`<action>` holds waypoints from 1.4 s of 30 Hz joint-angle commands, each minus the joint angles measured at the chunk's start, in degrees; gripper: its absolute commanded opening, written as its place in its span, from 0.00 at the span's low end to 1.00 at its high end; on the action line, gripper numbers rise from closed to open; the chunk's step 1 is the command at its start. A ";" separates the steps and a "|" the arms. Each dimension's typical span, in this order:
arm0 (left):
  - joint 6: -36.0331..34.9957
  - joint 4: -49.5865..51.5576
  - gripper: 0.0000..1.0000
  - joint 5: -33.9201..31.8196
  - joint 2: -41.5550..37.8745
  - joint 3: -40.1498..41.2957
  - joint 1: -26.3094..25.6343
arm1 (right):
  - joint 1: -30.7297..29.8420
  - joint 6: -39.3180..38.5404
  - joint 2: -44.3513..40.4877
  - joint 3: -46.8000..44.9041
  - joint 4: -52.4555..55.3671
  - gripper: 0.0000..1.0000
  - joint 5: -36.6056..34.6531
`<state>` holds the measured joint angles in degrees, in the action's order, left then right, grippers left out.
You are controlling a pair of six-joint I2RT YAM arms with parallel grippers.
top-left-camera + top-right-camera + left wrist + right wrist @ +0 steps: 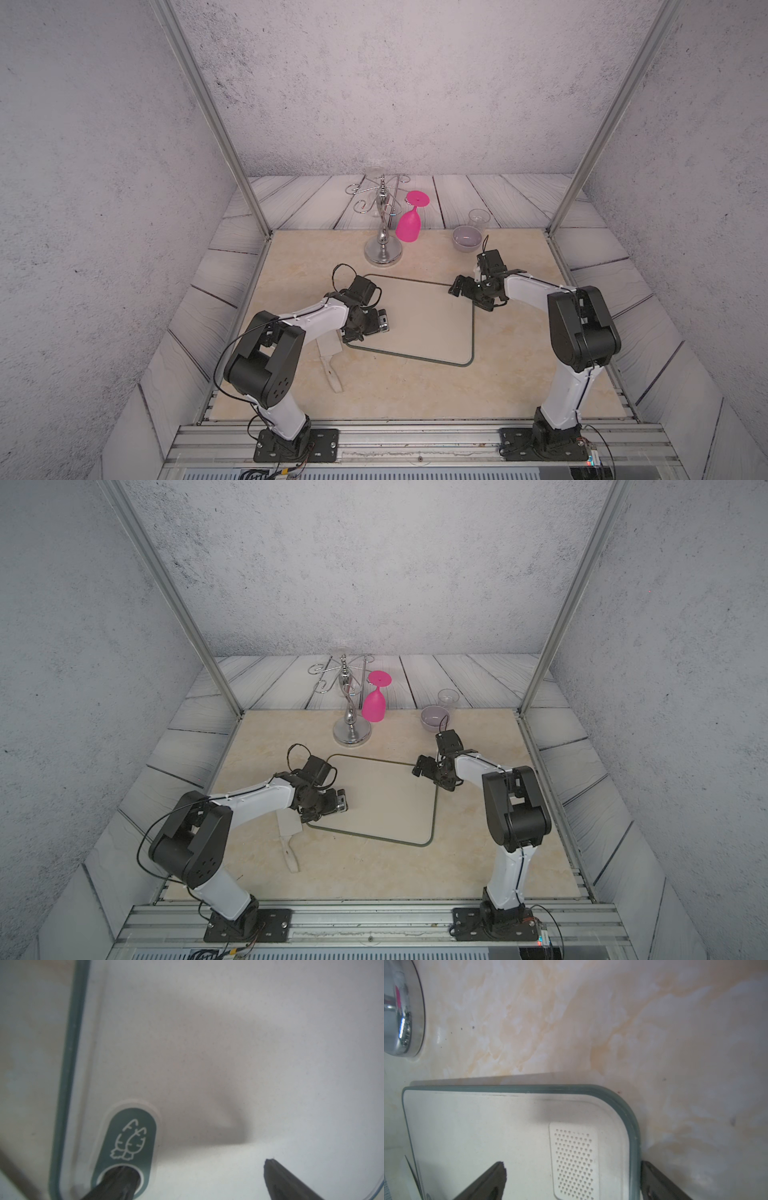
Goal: Align the knife with the edge of the cutting board
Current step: Adjust the work surface at the center of the board, then pick up the knife at the center of the board.
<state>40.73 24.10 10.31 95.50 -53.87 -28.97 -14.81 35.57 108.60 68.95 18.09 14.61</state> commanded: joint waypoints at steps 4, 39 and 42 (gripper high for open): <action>2.68 -1.13 1.00 3.63 -0.86 0.48 -2.34 | -0.64 -2.66 4.80 4.08 4.35 0.99 2.61; 7.50 23.28 0.86 -23.82 -28.93 9.12 3.70 | -0.94 -5.01 -19.64 -9.23 3.72 0.99 -0.52; 9.50 21.79 0.76 -21.64 -31.82 13.59 5.85 | -1.84 -4.90 -22.79 -11.26 3.10 0.99 0.02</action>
<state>47.20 44.82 -12.08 65.34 -43.16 -24.82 -15.66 30.63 88.97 58.76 22.26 13.50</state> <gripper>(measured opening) 0.784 0.990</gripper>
